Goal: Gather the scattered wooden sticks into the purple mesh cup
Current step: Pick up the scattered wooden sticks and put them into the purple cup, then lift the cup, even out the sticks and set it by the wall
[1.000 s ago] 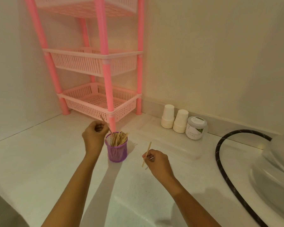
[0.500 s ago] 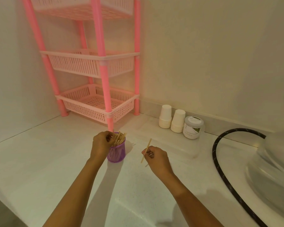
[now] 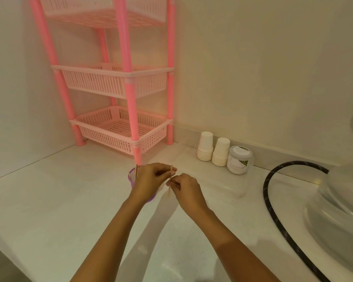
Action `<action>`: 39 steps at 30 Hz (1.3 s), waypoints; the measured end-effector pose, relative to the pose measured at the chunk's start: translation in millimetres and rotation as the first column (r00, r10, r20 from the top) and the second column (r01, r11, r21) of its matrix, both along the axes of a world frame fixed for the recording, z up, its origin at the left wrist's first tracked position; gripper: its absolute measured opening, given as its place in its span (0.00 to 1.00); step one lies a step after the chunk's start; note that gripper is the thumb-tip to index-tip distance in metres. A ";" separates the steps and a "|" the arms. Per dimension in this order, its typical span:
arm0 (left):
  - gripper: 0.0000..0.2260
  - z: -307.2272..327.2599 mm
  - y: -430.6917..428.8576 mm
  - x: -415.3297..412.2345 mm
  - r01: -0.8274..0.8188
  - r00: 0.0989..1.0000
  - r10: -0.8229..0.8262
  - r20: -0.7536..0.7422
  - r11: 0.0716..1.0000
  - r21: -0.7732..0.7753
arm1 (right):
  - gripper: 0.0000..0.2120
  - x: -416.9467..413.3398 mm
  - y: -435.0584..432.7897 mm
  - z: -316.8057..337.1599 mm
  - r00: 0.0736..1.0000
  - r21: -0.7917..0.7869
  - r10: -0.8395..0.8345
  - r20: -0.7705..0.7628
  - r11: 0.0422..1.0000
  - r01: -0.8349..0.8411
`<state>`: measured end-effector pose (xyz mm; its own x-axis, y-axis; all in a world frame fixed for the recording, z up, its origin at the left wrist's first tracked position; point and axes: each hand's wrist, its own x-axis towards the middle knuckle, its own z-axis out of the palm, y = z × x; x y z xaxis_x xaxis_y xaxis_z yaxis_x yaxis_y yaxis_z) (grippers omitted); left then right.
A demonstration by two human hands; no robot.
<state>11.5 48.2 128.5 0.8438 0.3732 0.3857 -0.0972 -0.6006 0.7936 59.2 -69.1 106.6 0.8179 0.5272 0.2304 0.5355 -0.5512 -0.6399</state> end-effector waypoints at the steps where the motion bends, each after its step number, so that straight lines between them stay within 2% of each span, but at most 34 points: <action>1: 0.07 -0.5 0.0 0.7 -0.009 1.000 0.009 0.014 1.000 -0.018 | 0.12 -0.3 0.6 0.8 1.000 0.008 0.004 0.005 1.000 -0.004; 4: 0.07 3.4 9.0 -0.1 -0.106 0.988 0.114 0.101 0.991 -0.080 | 0.12 1.0 -2.6 -0.4 1.000 0.070 -0.008 -0.004 0.998 0.008; 8: 0.09 15.4 42.7 -0.7 -0.391 0.873 0.421 0.244 0.906 -0.165 | 0.12 5.4 -13.5 -11.7 0.998 0.092 -0.037 -0.050 0.995 0.041; 12: 0.09 13.8 72.2 3.1 -0.483 0.821 0.514 0.248 0.857 -0.178 | 0.11 9.1 -23.8 -25.8 0.995 0.052 -0.066 -0.072 0.996 0.070; 17: 0.10 -9.7 79.8 11.6 -0.469 0.876 0.471 0.098 0.882 -0.048 | 0.10 12.4 -29.7 -35.3 0.995 0.041 -0.076 -0.069 0.996 0.079; 20: 0.15 -23.1 78.1 12.0 -0.439 0.898 0.439 0.015 0.898 -0.010 | 0.10 13.0 -31.4 -36.9 0.995 0.044 -0.081 -0.065 0.995 0.084; 22: 0.24 -31.2 77.2 11.5 -0.442 0.896 0.443 -0.034 0.897 0.030 | 0.10 13.8 -32.7 -37.4 0.995 0.054 -0.084 -0.059 0.995 0.087; 25: 0.44 -44.8 74.6 9.5 -0.461 0.861 0.468 -0.199 0.884 0.081 | 0.10 15.2 -34.6 -37.8 0.995 0.068 -0.094 -0.045 0.993 0.097; 27: 0.51 -53.8 72.0 8.5 -0.432 0.868 0.417 -0.270 0.902 0.004 | 0.10 15.1 -35.1 -38.3 0.995 0.068 -0.093 -0.042 0.993 0.096; 31: 0.52 -66.4 68.9 10.3 -0.314 0.938 0.266 -0.222 0.925 -0.216 | 0.11 13.7 -36.7 -41.0 0.995 0.064 -0.079 -0.052 0.995 0.083; 39: 0.51 -78.7 60.5 20.7 -0.306 0.950 0.272 -0.152 0.902 -0.305 | 0.15 10.4 -36.6 -42.9 0.994 0.081 -0.038 -0.103 0.996 0.046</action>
<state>32.2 108.7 49.8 0.7084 0.6953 0.1211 0.1345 -0.3014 0.9440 69.6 -105.7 63.7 0.8604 0.4741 0.1871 0.4431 -0.5144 -0.7342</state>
